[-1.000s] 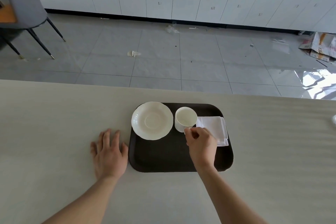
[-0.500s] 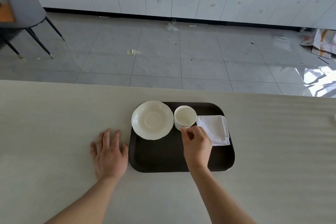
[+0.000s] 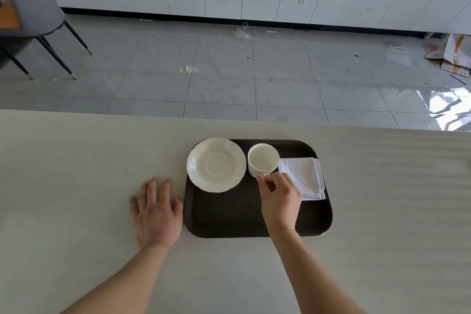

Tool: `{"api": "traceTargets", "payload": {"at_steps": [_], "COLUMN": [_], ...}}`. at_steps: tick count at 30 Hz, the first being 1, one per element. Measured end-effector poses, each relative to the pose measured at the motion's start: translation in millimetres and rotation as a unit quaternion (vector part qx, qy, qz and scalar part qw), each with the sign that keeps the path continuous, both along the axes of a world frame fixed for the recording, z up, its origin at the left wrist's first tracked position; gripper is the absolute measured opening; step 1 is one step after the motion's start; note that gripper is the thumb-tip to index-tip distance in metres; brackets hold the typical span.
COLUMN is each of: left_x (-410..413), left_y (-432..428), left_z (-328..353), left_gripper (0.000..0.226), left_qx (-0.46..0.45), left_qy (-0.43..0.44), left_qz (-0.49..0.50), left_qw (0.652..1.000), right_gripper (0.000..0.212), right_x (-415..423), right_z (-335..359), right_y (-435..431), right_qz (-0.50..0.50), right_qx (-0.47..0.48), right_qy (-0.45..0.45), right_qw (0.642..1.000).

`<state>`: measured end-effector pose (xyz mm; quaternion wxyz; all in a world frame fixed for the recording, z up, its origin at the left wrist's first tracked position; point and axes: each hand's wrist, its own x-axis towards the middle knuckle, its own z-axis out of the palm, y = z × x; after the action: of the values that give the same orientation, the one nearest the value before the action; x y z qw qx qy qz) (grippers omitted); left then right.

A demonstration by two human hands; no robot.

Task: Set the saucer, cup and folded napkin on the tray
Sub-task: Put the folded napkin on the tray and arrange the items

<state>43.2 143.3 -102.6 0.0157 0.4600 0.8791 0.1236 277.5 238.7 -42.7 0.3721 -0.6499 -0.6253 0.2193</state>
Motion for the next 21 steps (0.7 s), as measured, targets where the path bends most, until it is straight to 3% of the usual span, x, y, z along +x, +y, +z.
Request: {"api": "traceTargets", "payload": {"at_steps": [16,21], "left_x": [0.6,0.4], "left_y": [-0.1,0.4], "left_z": [2.8,2.7], "left_gripper": [0.055,0.056], "left_qx": [-0.014,-0.007], "left_qy": [-0.007,-0.008], "left_qz": [-0.003,-0.003], "left_qw": [1.0,1.0], "right_gripper": [0.024,0.017], "right_x": [7.2,42.1], "right_z": [4.1,0.6], "right_y": [-3.4,-8.3], "right_qz": [0.018,-0.023], "right_qx": [-0.009,-0.024], "right_qy": [0.004,0.005], "right_qw": [1.0,0.999]}}
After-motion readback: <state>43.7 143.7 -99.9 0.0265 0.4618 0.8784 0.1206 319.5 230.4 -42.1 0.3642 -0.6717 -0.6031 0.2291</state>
